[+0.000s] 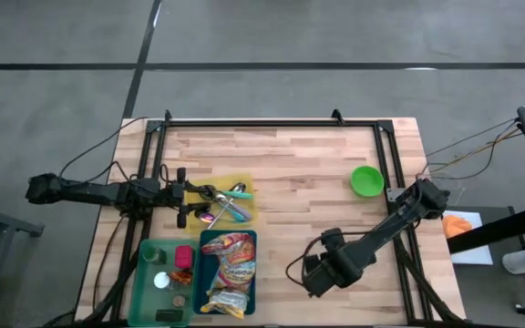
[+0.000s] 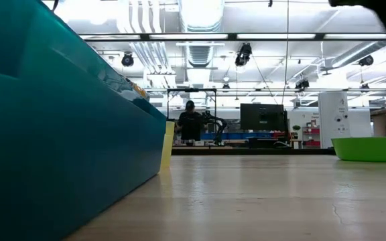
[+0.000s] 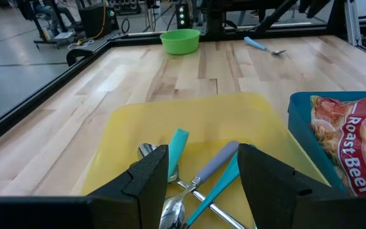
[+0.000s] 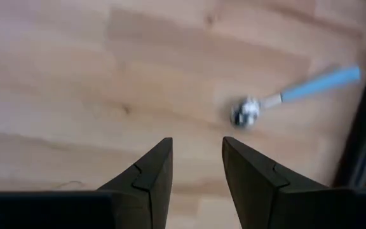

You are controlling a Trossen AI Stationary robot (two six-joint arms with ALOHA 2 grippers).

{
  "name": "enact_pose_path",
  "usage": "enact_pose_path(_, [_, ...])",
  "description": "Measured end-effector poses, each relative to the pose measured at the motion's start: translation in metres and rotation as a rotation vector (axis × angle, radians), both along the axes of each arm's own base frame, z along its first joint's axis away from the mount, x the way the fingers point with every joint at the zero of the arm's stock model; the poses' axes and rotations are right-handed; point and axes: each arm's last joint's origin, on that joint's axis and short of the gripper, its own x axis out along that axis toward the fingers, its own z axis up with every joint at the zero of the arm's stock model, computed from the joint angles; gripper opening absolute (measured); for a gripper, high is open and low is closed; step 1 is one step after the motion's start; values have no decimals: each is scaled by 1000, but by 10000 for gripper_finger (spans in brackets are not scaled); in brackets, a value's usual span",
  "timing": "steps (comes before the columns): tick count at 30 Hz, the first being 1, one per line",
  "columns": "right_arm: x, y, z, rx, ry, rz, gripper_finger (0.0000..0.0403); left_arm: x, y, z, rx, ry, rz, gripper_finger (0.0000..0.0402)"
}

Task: Pick & Place Food Item
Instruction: Put the light blue spoon into the yellow bin

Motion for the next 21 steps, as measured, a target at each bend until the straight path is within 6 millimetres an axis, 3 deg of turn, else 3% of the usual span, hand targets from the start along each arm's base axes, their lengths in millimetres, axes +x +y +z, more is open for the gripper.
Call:
enact_pose_path(14, [-12,36,-43,7,190,15,134,0,0,0,0,0,0,189])
enact_pose_path(21, [-12,41,-67,-43,253,45,134,0,0,0,0,0,0,189])
